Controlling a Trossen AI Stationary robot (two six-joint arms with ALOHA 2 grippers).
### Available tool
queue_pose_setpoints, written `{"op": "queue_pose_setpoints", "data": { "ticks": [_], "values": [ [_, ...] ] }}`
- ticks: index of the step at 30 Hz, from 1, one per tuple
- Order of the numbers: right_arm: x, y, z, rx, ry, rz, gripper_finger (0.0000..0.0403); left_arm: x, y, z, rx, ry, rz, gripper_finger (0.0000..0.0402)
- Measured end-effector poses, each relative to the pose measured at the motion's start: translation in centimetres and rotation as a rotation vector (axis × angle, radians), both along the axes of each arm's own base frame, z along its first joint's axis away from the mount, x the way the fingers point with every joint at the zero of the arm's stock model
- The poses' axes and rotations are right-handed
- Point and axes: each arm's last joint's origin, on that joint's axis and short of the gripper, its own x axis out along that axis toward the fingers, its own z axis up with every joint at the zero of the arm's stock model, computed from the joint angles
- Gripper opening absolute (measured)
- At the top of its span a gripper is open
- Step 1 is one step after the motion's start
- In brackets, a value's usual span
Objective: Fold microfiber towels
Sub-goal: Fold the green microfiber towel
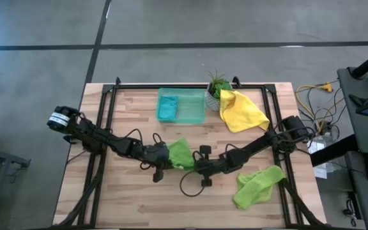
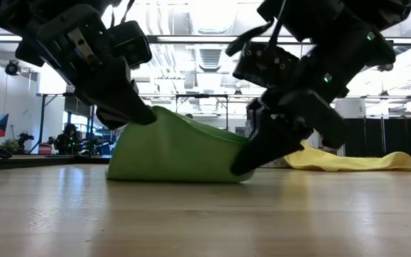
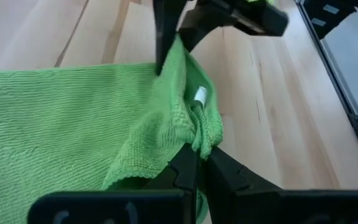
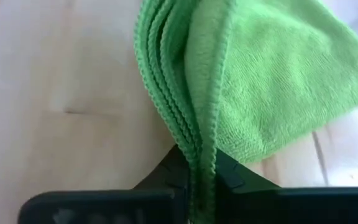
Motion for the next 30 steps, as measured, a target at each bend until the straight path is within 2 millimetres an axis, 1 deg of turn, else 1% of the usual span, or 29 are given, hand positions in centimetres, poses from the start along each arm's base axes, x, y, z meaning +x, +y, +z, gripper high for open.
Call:
{"op": "queue_pose_setpoints", "data": {
  "ticks": [4,8,11,15,19,21,23,30],
  "values": [
    [0.5,0.4,0.7,0.056,0.022,0.051,0.0011,0.0,-0.1,0.0,-0.016,0.004,-0.036,0.0000],
    [0.8,1.1,1.8,0.176,0.086,0.182,0.0010,-0.3,-0.3,-0.3,-0.060,0.026,-0.115,0.0000],
    [1.0,1.5,2.9,0.246,0.098,0.237,0.0010,-0.7,-0.4,-0.7,-0.087,0.048,-0.163,0.0000],
    [1.3,1.6,3.8,0.296,0.089,0.251,0.0009,-1.0,-0.6,-0.9,-0.112,0.066,-0.195,0.0000],
    [1.3,1.7,3.8,0.303,0.093,0.251,0.0009,-1.0,-0.7,-0.9,-0.125,0.064,-0.231,0.0006],
    [1.2,1.6,3.6,0.310,0.113,0.246,0.0009,-1.1,-0.7,-0.9,-0.137,0.072,-0.248,0.0022],
    [1.1,1.7,3.5,0.311,0.130,0.242,0.0009,-1.2,-0.8,-0.9,-0.159,0.076,-0.278,0.0048],
    [0.9,1.6,3.3,0.306,0.156,0.239,0.0009,-0.9,-1.1,0.3,-0.274,-0.003,-0.349,0.0168]
  ]
}}
